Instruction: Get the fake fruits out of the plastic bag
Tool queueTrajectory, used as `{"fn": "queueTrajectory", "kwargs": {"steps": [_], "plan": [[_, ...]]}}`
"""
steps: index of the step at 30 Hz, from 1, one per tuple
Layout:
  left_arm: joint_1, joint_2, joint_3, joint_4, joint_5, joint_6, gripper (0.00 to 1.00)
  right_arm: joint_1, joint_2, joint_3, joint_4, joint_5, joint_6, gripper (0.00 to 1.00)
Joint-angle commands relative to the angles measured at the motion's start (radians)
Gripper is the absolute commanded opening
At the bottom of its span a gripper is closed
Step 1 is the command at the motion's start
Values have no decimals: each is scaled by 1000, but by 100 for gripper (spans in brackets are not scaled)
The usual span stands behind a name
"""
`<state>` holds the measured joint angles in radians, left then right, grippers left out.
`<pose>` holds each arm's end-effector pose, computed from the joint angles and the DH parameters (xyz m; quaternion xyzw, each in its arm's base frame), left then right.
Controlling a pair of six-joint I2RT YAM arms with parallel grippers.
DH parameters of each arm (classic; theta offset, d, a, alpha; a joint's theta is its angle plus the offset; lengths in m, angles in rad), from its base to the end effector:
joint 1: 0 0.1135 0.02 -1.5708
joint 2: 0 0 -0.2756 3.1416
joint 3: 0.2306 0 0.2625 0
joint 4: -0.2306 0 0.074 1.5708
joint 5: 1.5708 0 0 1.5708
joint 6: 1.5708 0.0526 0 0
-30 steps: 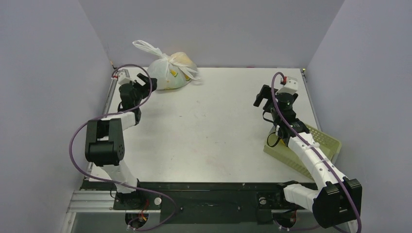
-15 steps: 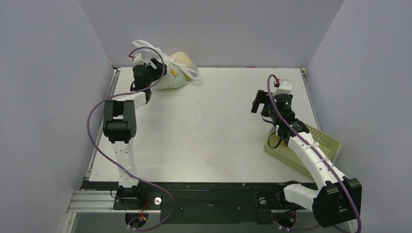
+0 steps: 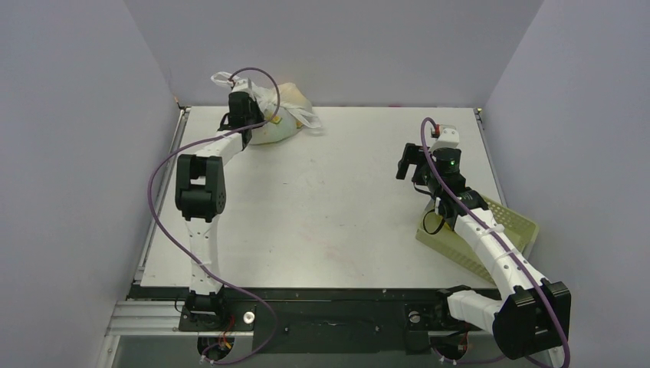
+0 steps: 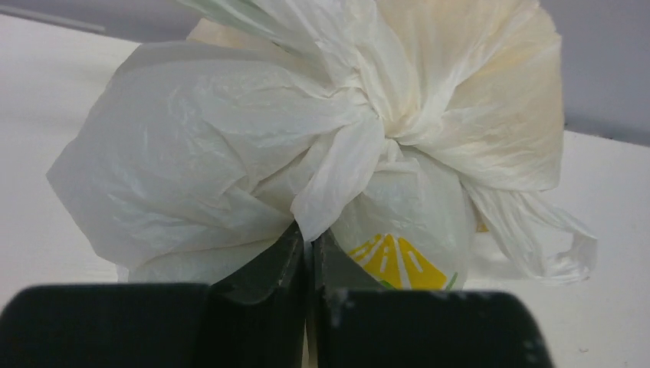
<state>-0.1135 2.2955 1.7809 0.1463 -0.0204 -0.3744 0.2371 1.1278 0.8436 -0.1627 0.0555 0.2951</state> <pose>0.5692 -0.0638 0.2007 -0.1130 0.8168 -0.1285 0.5509 0.2710 0.0625 0.2938 0.0393 0.8451 0.1174 0.5201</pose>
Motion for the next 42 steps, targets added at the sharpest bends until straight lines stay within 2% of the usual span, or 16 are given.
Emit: {"fn": "queueTrajectory", "kwargs": {"steps": [1,7,15,18,23,25,28,32,34,39,42], "plan": [[-27,-56,-5,-141,-32,111,0,2,-7,38,20,-2,-11,95],[-55,-274,-280,-144,-57,108,0,1,-7,38,21,-12,-8,95],[-99,-602,-664,-228,-24,-49,0,2,-19,18,55,-46,-5,95],[-117,-775,-845,-214,-1,-104,0,8,-25,6,76,-61,-6,95],[-123,-1106,-1069,-233,115,-230,0,54,-18,12,86,-70,-38,95],[-128,-1217,-1136,-295,129,-246,7,104,0,20,91,-61,-65,95],[-130,-1352,-1166,-401,142,-256,21,222,27,63,55,11,-120,95],[-131,-1574,-1164,-585,124,-239,44,330,45,52,94,11,-164,95],[-131,-1626,-1140,-621,109,-198,49,376,64,57,100,22,-181,95],[-148,-1546,-999,-658,40,-83,50,454,127,57,130,52,-203,95],[-214,-1401,-921,-657,-115,16,49,489,174,65,139,89,-216,94]]}}
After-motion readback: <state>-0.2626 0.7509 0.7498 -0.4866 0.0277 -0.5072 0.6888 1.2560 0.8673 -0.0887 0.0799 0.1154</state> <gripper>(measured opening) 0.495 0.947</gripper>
